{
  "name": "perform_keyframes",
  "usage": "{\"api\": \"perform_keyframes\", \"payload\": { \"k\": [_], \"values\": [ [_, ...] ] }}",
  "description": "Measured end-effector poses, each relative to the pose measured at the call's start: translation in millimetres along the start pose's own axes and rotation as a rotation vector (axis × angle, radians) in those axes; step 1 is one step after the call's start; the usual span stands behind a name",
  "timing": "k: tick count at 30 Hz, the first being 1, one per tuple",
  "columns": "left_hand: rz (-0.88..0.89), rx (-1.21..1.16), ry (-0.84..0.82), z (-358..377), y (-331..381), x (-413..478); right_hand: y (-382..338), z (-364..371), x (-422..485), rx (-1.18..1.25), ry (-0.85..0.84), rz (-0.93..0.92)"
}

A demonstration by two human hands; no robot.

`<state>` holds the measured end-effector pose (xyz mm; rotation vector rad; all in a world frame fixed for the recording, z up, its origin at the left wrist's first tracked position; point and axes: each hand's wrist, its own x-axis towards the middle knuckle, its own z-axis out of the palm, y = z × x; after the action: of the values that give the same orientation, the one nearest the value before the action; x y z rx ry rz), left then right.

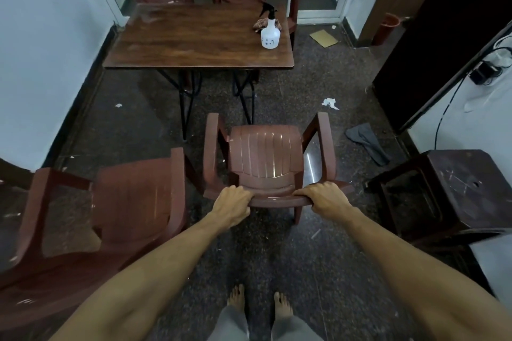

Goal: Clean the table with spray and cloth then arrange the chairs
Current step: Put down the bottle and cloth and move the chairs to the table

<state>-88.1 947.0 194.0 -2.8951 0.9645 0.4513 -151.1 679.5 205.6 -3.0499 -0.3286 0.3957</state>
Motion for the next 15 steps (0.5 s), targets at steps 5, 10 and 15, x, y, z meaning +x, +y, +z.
{"api": "perform_keyframes", "payload": {
  "k": [5,10,15],
  "values": [
    [-0.018,0.016,-0.015,5.4,11.6,-5.1,5.4,9.6,-7.2,0.015,0.028,-0.024],
    [-0.026,-0.002,-0.016,3.8,6.9,-3.1,7.9,6.3,-1.2,0.017,0.040,-0.046],
    [-0.022,-0.010,-0.019,-0.1,-1.6,-0.9,2.5,3.1,3.6,0.012,0.027,-0.058]
  ]
}}
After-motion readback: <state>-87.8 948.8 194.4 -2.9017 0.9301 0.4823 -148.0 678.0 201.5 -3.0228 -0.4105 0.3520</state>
